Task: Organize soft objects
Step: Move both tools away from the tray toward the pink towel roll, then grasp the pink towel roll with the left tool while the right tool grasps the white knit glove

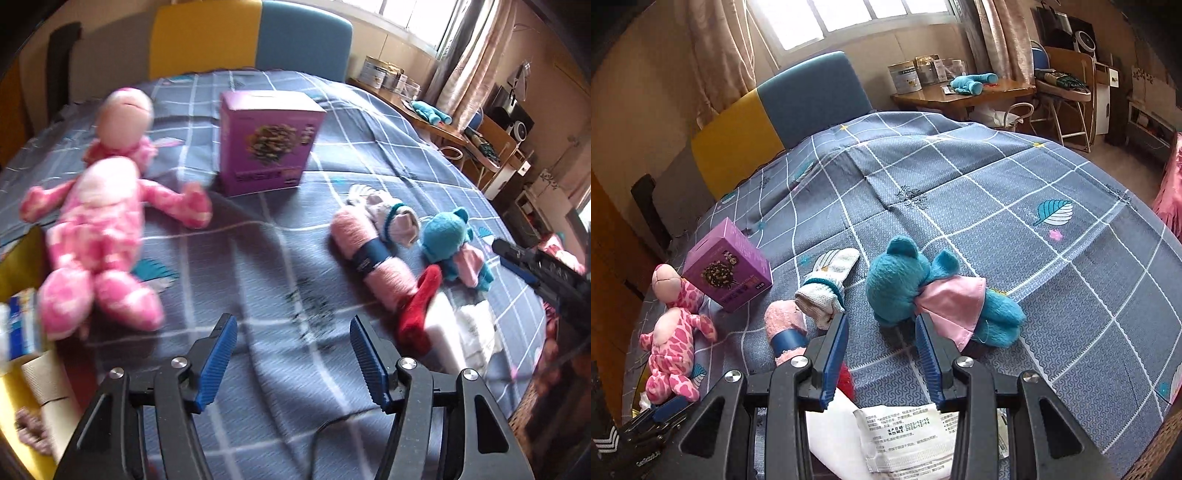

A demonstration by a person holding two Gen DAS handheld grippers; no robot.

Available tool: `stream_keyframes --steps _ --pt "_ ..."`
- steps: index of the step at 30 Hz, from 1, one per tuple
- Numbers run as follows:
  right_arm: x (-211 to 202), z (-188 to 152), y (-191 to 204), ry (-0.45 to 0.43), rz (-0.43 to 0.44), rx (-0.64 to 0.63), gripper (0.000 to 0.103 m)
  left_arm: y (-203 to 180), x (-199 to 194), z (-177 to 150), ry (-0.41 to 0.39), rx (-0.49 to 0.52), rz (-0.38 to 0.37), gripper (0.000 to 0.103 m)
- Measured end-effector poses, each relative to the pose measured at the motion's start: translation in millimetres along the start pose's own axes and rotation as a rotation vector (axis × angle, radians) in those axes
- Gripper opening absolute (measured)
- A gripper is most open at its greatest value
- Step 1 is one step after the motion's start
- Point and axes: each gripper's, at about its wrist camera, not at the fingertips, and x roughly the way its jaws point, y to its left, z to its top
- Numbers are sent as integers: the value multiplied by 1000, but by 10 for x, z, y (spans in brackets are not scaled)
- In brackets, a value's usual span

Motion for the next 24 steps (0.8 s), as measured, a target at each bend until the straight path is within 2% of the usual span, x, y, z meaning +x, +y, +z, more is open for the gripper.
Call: stream_keyframes --steps 8,13,20,23,24 --pt "26 -5 12 15 28 2 38 -366 455 348 48 0 -59 65" --pt "33 -7 -10 23 46 18 38 -550 721 479 73 10 -58 65" --pt "51 -9 -15 34 66 29 38 -727 1013 576 86 33 -19 65" --pt "66 -10 -20 40 65 32 38 -749 1146 568 102 33 -5 60" --pt "68 -9 -21 39 65 32 38 -732 1196 556 113 26 -11 49"
